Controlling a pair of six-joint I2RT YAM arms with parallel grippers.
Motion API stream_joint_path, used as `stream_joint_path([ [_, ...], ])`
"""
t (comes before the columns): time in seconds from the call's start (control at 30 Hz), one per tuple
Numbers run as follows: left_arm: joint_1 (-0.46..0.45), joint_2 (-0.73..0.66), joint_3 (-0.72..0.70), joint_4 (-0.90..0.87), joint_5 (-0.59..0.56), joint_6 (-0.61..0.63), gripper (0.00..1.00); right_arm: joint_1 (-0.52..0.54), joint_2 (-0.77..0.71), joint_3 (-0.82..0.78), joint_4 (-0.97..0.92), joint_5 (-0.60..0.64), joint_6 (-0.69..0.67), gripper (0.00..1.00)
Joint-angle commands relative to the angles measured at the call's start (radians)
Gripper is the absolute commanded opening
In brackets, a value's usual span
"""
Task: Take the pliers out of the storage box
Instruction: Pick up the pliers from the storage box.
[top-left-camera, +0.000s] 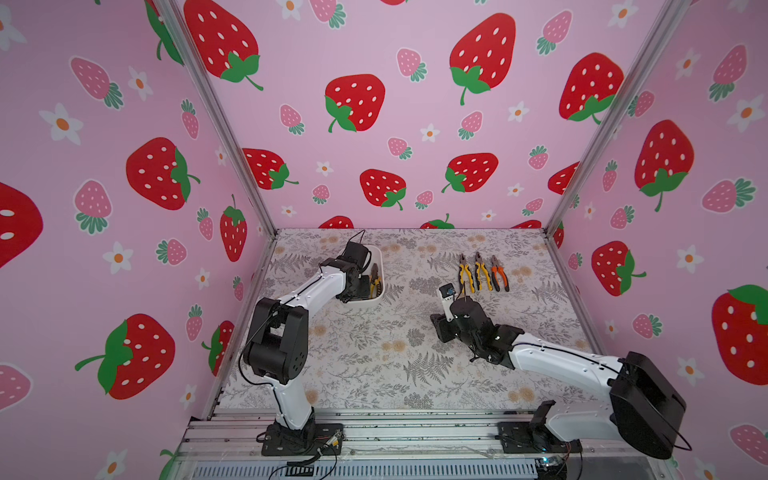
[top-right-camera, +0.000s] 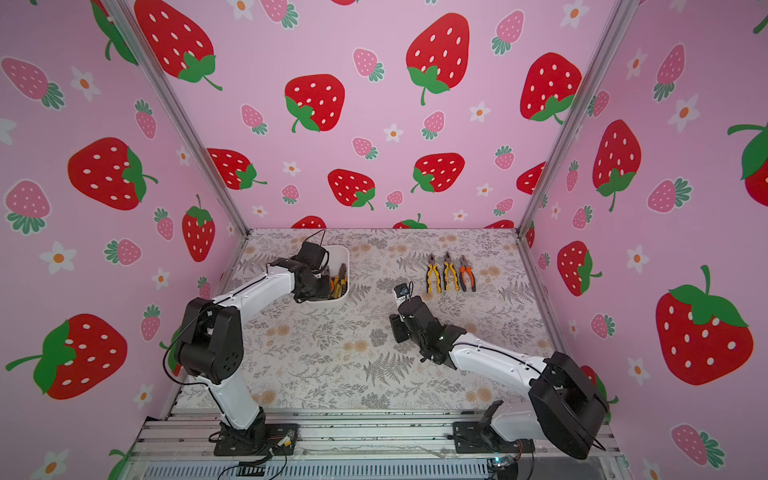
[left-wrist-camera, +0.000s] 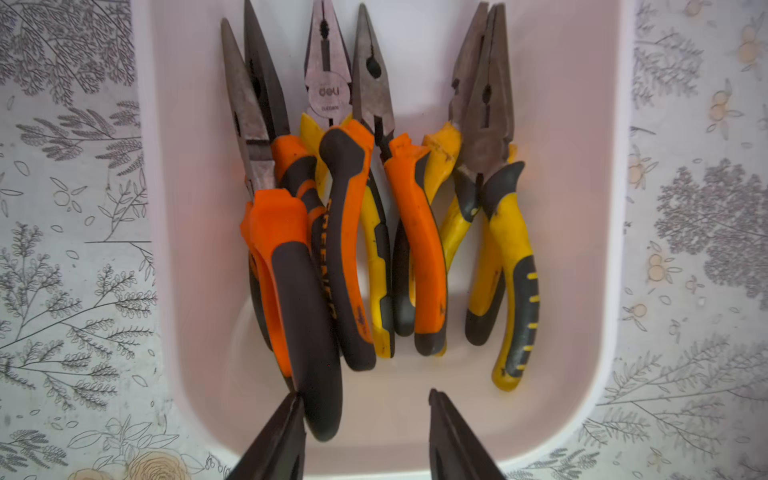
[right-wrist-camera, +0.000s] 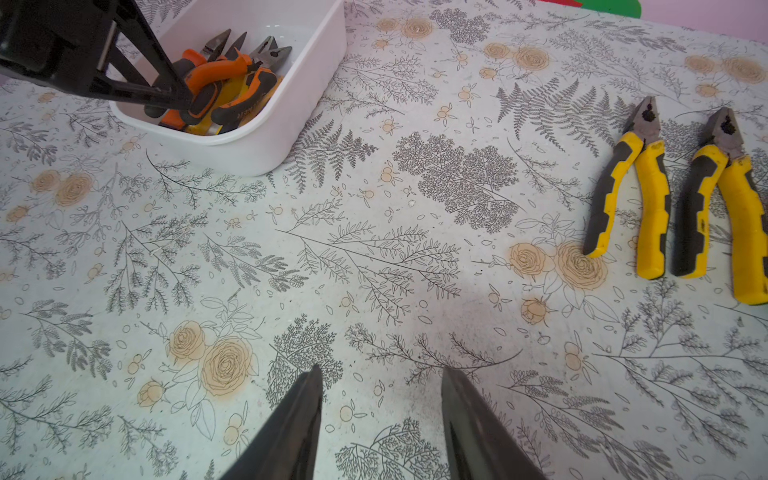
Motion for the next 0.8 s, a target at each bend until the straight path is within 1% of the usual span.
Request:
stream_joint_path([
  [0.0,0.002,-0.003,0.053,-0.008,0.022,-0.005,0.49,0.006,-0.01,-0.006,0.009,0.015,-0.012,0.51],
  [0.17,0.001,0.022,0.107,-0.009,0.014,0.011,0.49,0.005,-0.004,-0.001,0.008,0.015,-0.013,0.51],
  [0.27,0.002,0.085,0.173,-0.051,-0.002,0.028,0.49,0.006,-0.001,0.003,0.005,0.015,-0.015,0.51],
  [0.37,0.002,0.141,0.213,-0.065,-0.025,0.039,0.44,0.005,0.001,0.004,0.005,0.018,-0.016,0.51],
  [0.53,0.002,0.215,0.263,-0.101,-0.077,0.052,0.44,0.006,0.006,0.011,0.003,0.02,-0.025,0.51],
  [0.77,0.0,0.235,0.258,-0.112,-0.155,0.061,0.45,0.007,0.025,0.027,0.002,0.02,-0.034,0.51],
])
